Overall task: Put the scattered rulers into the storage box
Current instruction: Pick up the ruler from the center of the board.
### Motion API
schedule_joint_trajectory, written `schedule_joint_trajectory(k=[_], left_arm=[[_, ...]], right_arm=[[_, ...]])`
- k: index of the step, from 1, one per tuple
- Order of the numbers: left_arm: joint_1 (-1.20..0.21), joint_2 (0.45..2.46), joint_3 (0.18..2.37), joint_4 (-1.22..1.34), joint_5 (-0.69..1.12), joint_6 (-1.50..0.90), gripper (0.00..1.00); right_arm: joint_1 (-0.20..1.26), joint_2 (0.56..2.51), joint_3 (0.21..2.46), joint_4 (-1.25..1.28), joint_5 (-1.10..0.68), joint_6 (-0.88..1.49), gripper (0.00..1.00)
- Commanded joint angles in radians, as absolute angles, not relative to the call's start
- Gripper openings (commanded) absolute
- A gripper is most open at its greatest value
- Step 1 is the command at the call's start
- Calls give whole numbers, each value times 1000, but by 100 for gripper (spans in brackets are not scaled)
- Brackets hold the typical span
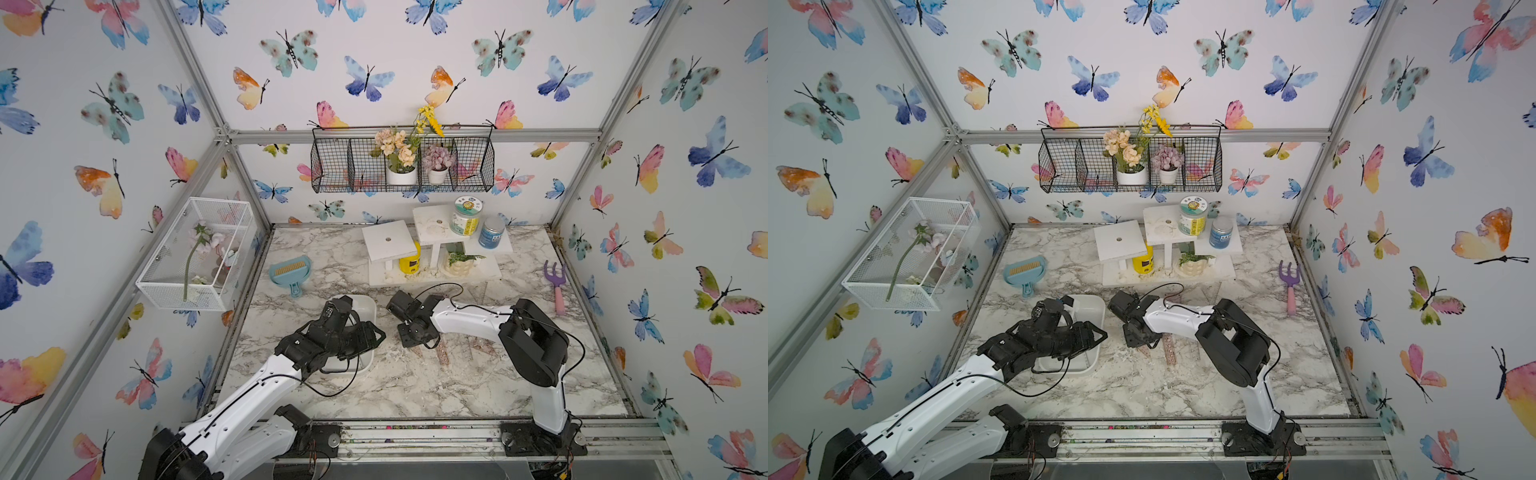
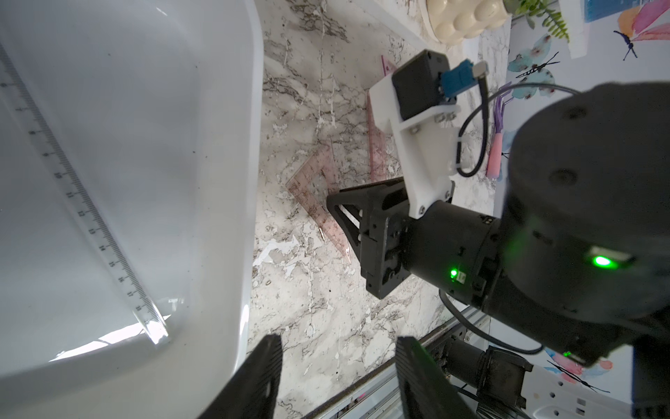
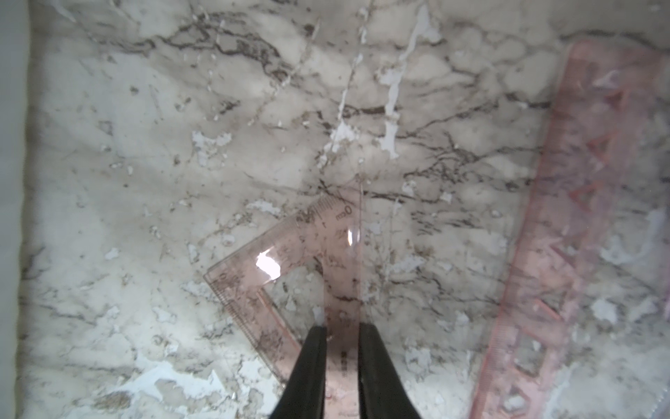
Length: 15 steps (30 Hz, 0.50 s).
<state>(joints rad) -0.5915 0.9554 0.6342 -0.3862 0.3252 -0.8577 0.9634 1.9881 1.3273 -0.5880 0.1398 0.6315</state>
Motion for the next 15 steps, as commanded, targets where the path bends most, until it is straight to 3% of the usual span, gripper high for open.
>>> schedule_joint_trajectory(k=[1,15], left_arm=[[-605,981,617,-332,354,-875,55],[-708,1173,650,-177,338,-929,55]], right_arm=[[942,1986,1239,-608,137,641,17],[887,1865,1044,-496,55,652,15]])
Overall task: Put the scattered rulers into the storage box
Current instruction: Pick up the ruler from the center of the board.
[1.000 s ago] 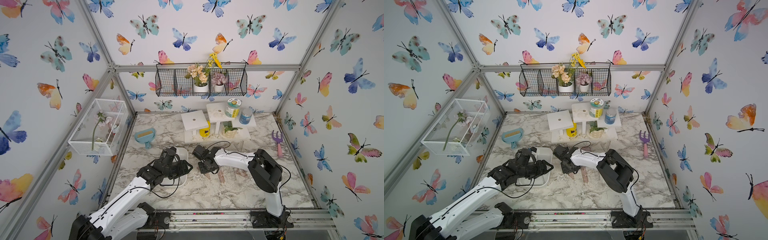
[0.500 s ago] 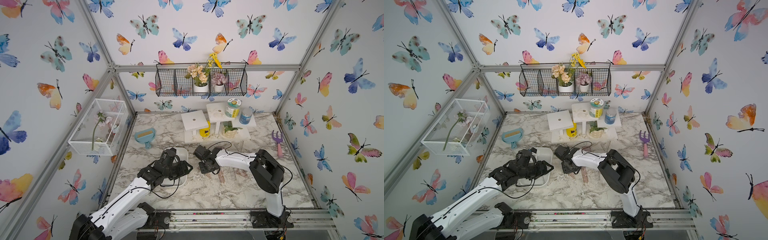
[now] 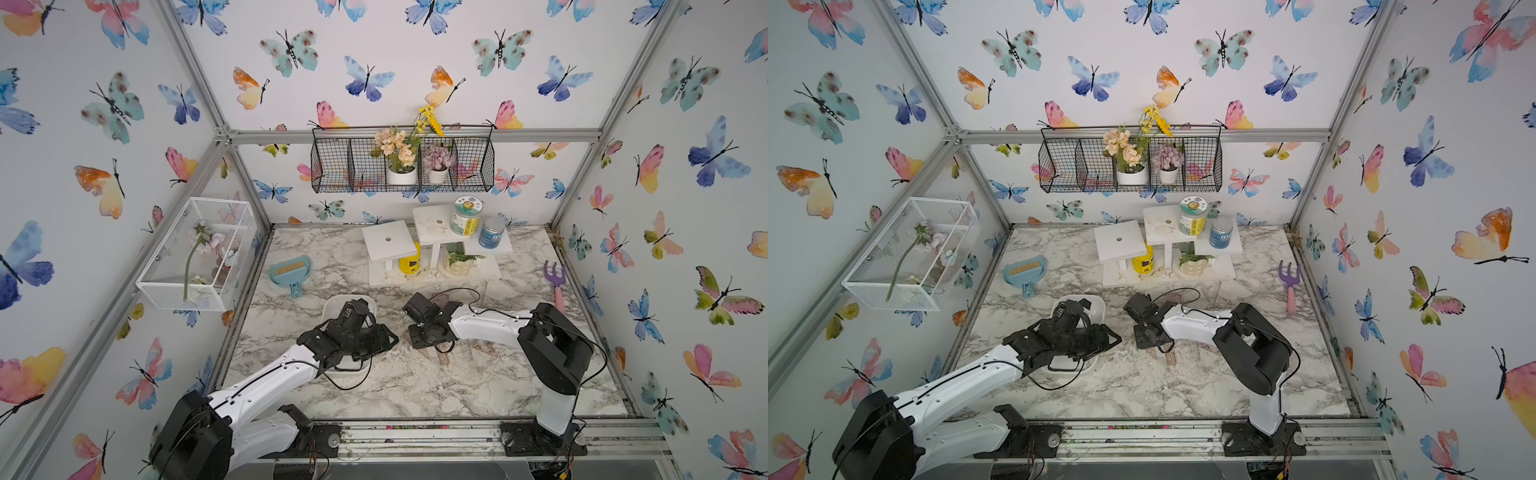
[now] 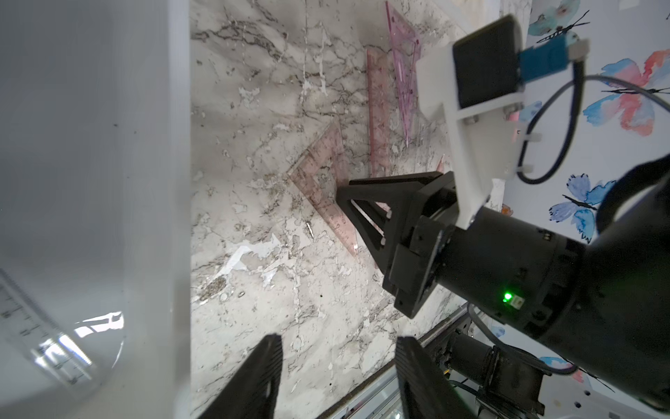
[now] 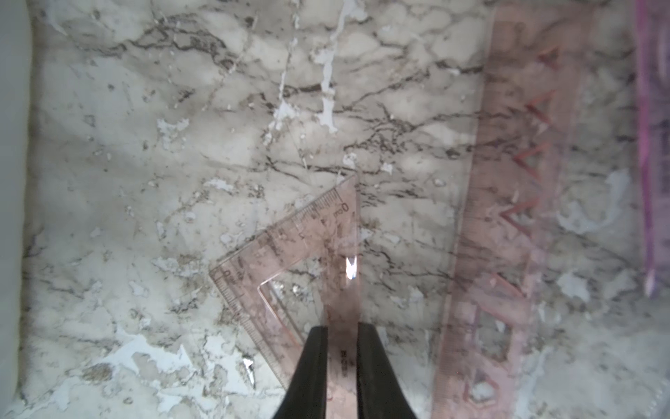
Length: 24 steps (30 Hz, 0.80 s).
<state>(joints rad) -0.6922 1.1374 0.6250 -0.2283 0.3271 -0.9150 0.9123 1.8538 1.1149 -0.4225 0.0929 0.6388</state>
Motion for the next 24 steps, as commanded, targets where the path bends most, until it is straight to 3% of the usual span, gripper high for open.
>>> schedule_joint_trajectory(k=[1,24], left_arm=[[-713,1186,653,-170,337,-932,55],[-716,1493,723,-25,297,-930,51]], right_arm=[[878,1854,1028,-482,45,652,15],[818,1811,876,-325,-75,640,13]])
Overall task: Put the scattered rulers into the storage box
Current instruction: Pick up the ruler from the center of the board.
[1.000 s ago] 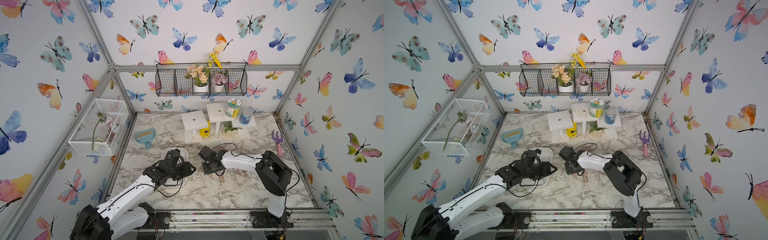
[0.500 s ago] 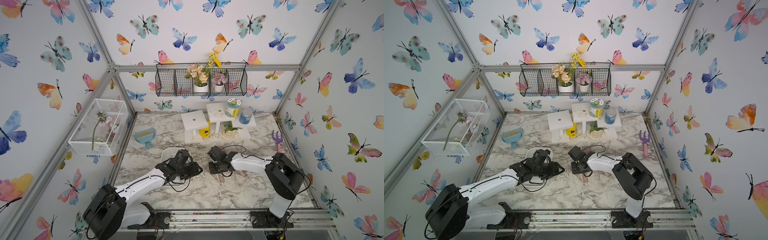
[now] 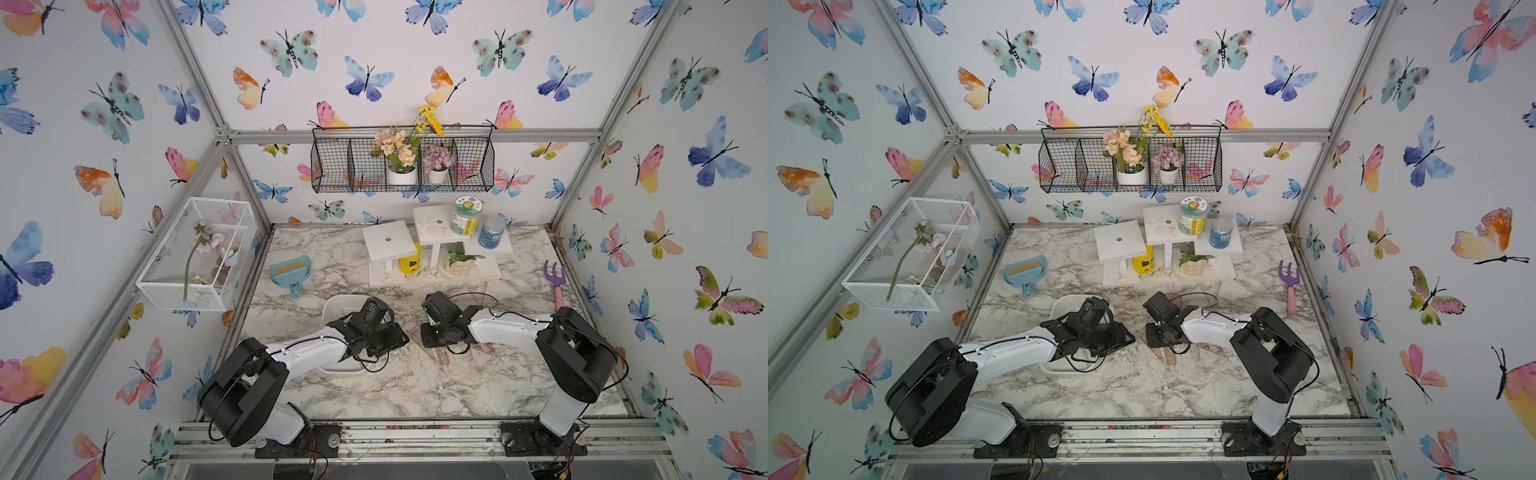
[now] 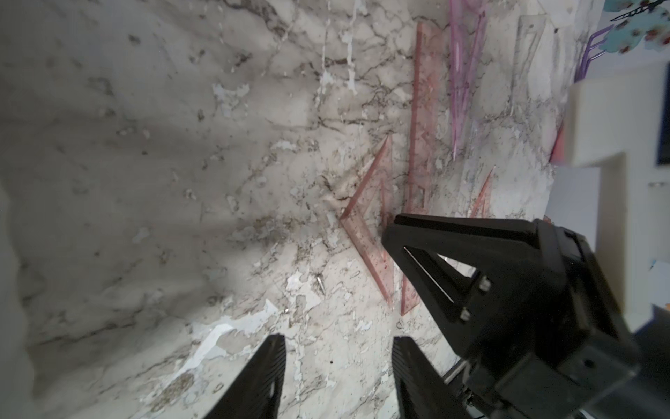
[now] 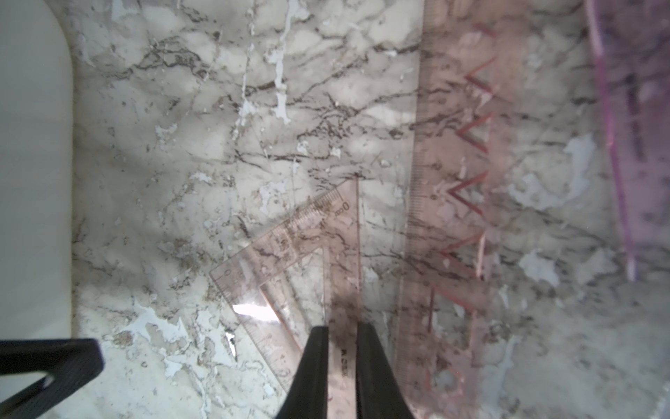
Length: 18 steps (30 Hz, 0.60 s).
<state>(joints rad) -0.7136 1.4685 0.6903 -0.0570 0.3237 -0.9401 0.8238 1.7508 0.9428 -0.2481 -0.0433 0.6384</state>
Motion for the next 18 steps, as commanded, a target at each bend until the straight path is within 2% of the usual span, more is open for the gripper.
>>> schedule_joint_trajectory(k=[1,18], left_arm=[[-716,1504,731,-23,295,-930,50],[-715,1712,851,-33,274,-877,47]], right_arm=[[816,1812,871,-318,-81,640,13],[794,1809,818,-258,-134,631,11]])
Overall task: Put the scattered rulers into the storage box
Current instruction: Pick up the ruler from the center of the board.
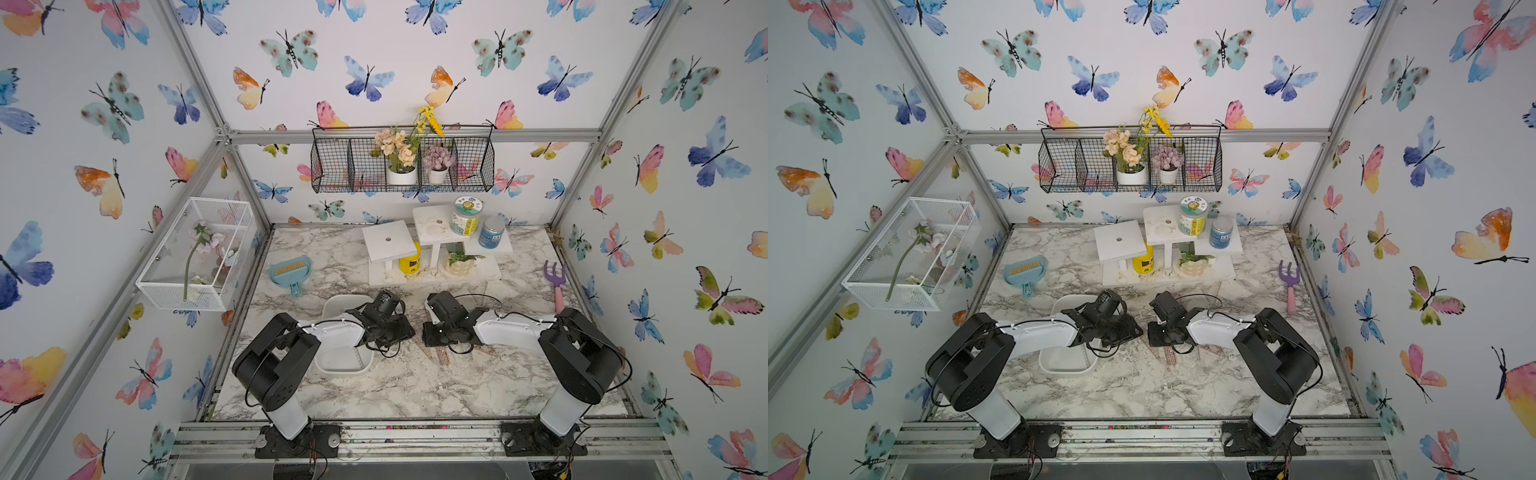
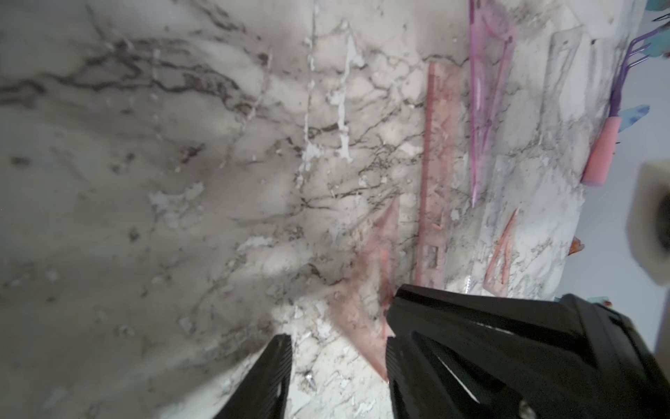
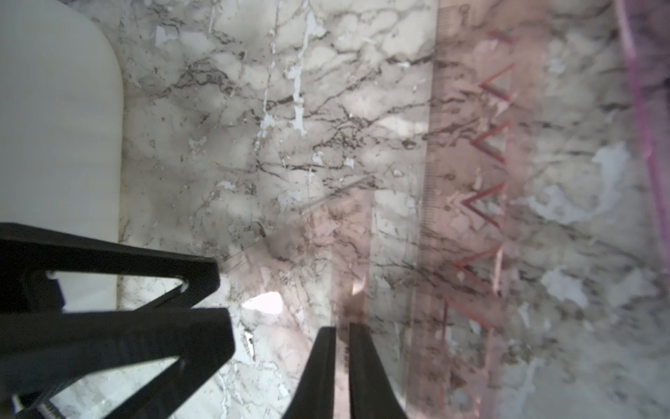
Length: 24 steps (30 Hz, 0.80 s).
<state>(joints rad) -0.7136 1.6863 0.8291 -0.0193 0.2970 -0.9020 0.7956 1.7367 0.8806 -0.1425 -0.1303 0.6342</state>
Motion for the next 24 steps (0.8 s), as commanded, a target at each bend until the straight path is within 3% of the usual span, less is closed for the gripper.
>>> schedule_joint_trajectory(k=[1,13,24], left_arm=[[-715,1718,858,-32,272,-876,47],[-715,1770,895,-30,274,-872,44],[-716,1776,857,50,321,-899,23]], right_arm=[[793,1809,815,-255,-135,632,11],[793,1812,814,-244,-146,637,11],[793,1824,812,-238,-148,634,11]])
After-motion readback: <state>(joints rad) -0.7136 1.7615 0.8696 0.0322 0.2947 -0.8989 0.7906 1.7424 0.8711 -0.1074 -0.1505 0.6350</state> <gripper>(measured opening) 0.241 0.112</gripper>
